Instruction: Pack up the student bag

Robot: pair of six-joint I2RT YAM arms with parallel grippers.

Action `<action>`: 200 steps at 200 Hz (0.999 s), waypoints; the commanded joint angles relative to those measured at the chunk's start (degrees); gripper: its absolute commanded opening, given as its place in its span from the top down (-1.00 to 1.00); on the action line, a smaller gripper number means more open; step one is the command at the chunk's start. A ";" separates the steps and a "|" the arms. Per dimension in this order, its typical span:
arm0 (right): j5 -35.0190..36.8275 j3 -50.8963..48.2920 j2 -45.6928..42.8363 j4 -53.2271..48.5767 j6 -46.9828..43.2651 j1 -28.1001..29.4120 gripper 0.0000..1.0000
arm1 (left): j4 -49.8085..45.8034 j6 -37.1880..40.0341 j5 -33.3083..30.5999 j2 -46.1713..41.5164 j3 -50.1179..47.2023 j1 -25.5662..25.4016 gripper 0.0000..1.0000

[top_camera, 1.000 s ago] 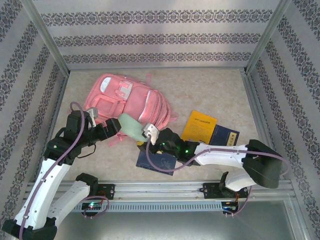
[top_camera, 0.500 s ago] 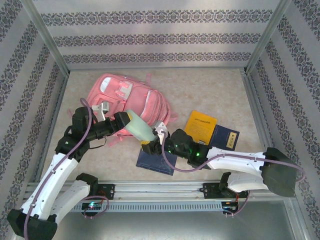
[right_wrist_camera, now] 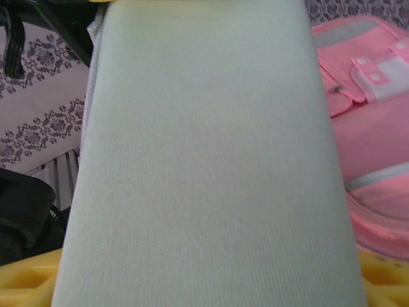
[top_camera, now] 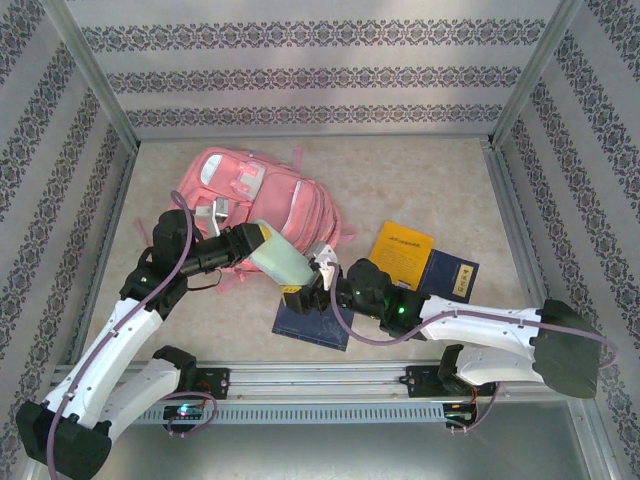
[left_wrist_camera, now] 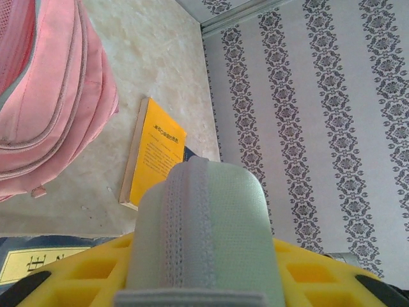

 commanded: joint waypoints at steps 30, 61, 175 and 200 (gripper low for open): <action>6.19 -1.59 -8.38 -10.27 -1.74 -2.27 -0.86 | 4.92 -1.99 -1.55 1.86 1.49 -0.18 0.30; 5.59 -2.73 -13.10 -18.78 -1.67 -7.83 -0.91 | 4.01 -1.25 -2.09 6.77 5.41 -0.21 0.33; 35.93 22.76 4.01 -66.19 4.18 -19.93 -0.95 | 11.51 -0.06 6.14 22.31 11.94 2.68 0.30; 11.29 18.28 -3.64 -56.95 9.60 -27.32 -0.95 | 13.36 -0.48 6.44 21.78 10.80 2.85 0.29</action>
